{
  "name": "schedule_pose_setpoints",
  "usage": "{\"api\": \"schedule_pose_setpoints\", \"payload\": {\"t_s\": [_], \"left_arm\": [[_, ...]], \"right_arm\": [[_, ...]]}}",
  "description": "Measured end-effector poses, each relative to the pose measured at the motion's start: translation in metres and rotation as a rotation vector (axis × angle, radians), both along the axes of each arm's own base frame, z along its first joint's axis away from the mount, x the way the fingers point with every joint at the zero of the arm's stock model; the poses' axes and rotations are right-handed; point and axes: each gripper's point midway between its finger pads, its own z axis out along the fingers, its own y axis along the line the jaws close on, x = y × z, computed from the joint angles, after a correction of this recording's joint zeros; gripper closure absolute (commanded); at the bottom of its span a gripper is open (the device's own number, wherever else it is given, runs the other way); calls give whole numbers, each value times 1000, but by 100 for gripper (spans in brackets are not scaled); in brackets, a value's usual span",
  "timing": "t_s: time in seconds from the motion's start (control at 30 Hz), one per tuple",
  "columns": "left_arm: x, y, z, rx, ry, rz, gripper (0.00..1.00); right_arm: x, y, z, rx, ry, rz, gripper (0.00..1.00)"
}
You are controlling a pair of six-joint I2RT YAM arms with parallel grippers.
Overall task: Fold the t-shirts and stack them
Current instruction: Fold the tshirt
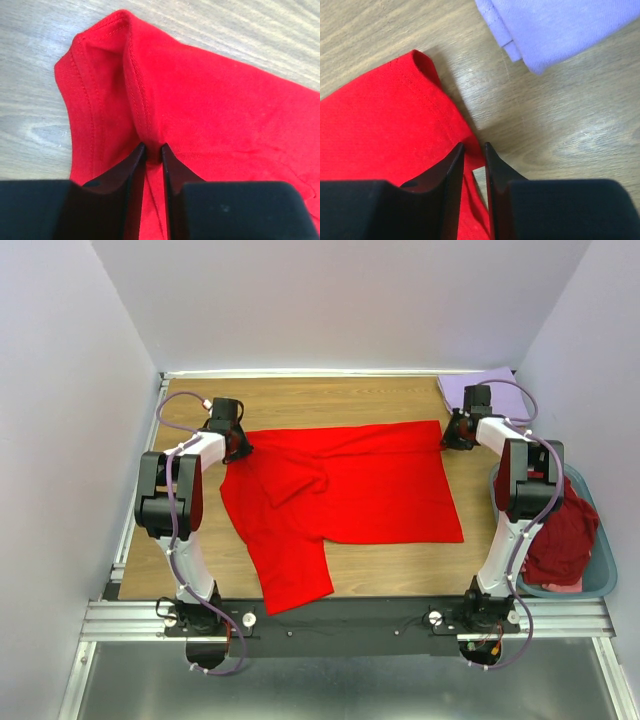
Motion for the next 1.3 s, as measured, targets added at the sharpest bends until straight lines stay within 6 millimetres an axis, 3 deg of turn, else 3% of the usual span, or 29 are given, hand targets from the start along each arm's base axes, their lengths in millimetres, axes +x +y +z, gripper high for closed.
{"api": "schedule_pose_setpoints", "payload": {"t_s": [0.17,0.33,0.87,1.3], "left_arm": [[-4,1,-2,3,19,0,91],[-5,1,-2,4,27,0,100],[8,5,31,41,9,-7,100],[8,8,45,76,26,-45,100]], "right_arm": [[0,0,-1,1,3,-2,86],[0,0,-1,1,3,0,100],[-1,4,7,20,-6,14,99],[-9,10,20,45,2,33,100]]}}
